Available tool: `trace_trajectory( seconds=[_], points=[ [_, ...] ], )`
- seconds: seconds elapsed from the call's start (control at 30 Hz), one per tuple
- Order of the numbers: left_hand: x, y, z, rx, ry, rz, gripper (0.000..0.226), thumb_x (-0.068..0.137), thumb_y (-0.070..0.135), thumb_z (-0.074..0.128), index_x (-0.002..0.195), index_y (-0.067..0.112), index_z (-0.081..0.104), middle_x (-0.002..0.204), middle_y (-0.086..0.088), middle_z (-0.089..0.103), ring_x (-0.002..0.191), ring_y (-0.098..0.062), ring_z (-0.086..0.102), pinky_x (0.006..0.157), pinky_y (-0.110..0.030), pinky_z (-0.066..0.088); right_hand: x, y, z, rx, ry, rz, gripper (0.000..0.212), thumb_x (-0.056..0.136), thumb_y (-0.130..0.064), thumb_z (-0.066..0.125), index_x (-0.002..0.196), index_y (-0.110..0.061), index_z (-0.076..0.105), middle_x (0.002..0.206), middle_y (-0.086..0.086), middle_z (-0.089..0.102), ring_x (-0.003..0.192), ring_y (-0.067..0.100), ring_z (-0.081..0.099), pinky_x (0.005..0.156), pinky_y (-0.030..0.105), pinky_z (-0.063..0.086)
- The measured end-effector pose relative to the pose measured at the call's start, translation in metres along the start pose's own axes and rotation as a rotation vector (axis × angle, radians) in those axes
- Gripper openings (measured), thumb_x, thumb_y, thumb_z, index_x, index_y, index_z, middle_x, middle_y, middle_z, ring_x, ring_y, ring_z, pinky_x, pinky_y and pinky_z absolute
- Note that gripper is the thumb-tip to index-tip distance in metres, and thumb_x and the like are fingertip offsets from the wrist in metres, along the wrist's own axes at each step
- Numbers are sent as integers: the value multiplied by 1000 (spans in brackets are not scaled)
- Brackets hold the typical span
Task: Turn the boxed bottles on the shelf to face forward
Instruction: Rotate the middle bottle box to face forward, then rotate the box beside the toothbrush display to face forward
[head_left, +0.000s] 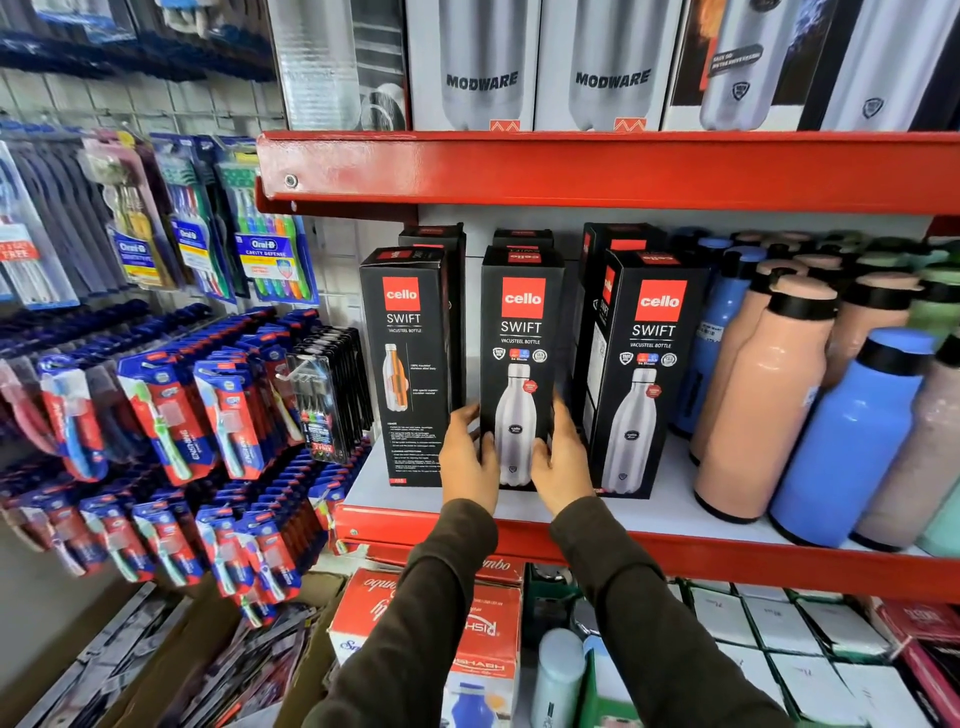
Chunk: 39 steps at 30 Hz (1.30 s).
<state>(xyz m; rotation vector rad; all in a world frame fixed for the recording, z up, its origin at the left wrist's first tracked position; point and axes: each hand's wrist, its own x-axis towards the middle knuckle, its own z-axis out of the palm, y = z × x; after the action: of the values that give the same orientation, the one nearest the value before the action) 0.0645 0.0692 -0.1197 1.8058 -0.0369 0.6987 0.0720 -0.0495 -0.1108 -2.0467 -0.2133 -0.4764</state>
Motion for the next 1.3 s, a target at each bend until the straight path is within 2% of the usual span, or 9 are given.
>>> trace_trajectory(
  seconds=[0.23, 0.37, 0.5, 0.63, 0.77, 0.93, 1.1, 1.23, 1.3],
  points=[
    [-2, 2, -1, -46, -2, -18, 40, 95, 6, 52, 134, 10, 46, 133, -6, 57, 118, -15, 56, 106, -38, 47, -7, -4, -1, 40, 79, 22, 69, 91, 5, 50, 150, -19, 25, 149, 10, 42, 137, 23, 42, 114, 39, 35],
    [-11, 5, -5, -160, 42, -49, 40, 95, 9, 53, 133, 21, 48, 132, -1, 60, 119, -13, 58, 101, -24, 47, -21, -6, 5, 72, 194, 48, 58, 88, 4, 54, 140, -16, 38, 131, 10, 51, 119, 24, 52, 104, 45, 46],
    [-15, 8, -18, -188, 98, 44, 35, 95, 8, 53, 125, 25, 53, 121, 3, 64, 106, -9, 61, 89, -22, 50, -35, -15, 11, 49, 384, -73, 42, 84, 1, 57, 121, -16, 50, 109, 3, 51, 101, 22, 51, 91, 41, 47],
    [-11, 6, -39, -148, 171, 207, 31, 96, 7, 51, 126, 15, 55, 118, 2, 63, 108, 0, 58, 91, -12, 44, -39, -37, 23, 103, 378, -213, 34, 86, 0, 53, 113, -21, 53, 104, -1, 50, 88, 8, 51, 79, 20, 45],
    [0, -4, -65, -120, 282, 258, 32, 95, 7, 51, 126, 17, 52, 121, 6, 58, 113, -12, 57, 100, -39, 47, -37, -58, 45, 135, 294, -273, 37, 90, 2, 49, 121, -16, 58, 110, 3, 57, 91, 8, 57, 82, 14, 46],
    [23, -26, -92, -55, 264, 125, 51, 95, 14, 53, 143, 17, 38, 140, -4, 44, 132, -22, 43, 109, -52, 40, -36, -74, 78, 137, 152, -161, 45, 96, -1, 42, 140, -9, 46, 137, 9, 53, 127, 20, 52, 108, 36, 43],
    [40, -48, -104, -56, 28, 10, 51, 98, 18, 52, 147, 13, 38, 150, -5, 44, 141, -20, 40, 117, -45, 34, -24, -75, 101, 99, 84, -23, 49, 100, -9, 40, 148, -9, 31, 151, 12, 41, 139, 22, 40, 116, 34, 32],
    [48, -58, -109, -124, -41, -19, 42, 97, 14, 53, 139, 8, 49, 131, -3, 58, 124, -19, 57, 89, 0, 43, -16, -70, 111, 90, 125, 49, 43, 100, -14, 45, 142, -10, 42, 136, 15, 56, 124, 25, 55, 99, 20, 37],
    [51, -61, -112, -129, -69, -11, 42, 97, 16, 54, 138, 10, 51, 132, -7, 61, 118, -13, 58, 83, 4, 42, -15, -69, 114, 122, 155, 49, 40, 99, -15, 47, 139, -10, 47, 130, 14, 62, 117, 24, 60, 95, 19, 39]
  ],
)
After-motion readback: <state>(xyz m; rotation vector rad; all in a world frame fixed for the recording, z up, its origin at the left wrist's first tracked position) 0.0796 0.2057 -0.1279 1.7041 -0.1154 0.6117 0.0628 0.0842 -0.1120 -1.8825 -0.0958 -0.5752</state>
